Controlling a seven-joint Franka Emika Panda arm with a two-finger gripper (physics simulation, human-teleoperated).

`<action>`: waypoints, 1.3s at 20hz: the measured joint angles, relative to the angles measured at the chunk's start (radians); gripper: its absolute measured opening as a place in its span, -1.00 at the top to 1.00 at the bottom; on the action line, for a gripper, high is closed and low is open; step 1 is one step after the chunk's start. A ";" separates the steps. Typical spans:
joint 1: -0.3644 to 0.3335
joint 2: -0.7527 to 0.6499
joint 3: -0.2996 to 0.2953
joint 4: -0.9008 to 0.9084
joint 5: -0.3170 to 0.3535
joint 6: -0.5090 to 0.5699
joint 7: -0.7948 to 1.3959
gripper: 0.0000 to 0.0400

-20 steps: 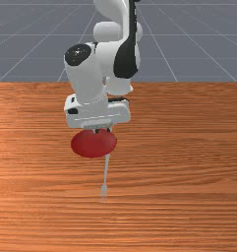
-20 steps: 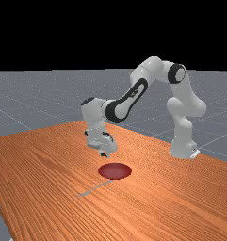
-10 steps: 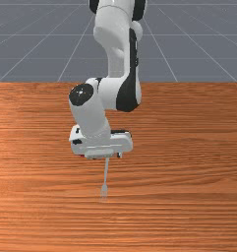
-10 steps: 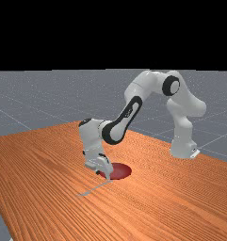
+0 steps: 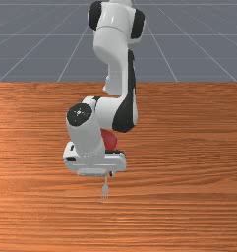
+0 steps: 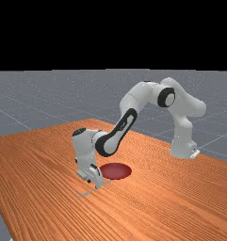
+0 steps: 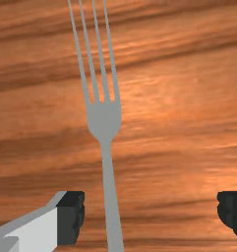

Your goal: Put the fork on the plate

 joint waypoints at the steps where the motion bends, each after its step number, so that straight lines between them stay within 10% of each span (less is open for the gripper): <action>1: 0.004 0.003 -0.001 0.002 -0.003 0.004 0.002 -1.00; 11: 0.029 0.010 -0.011 -0.014 -0.015 0.100 0.043 -0.87; 15: 0.039 0.018 -0.035 -0.012 -0.029 0.108 0.079 -0.31; 21: 0.050 0.019 -0.040 -0.012 -0.032 0.114 0.100 -0.43; 26: 0.060 0.017 -0.034 -0.013 -0.033 0.117 0.097 0.53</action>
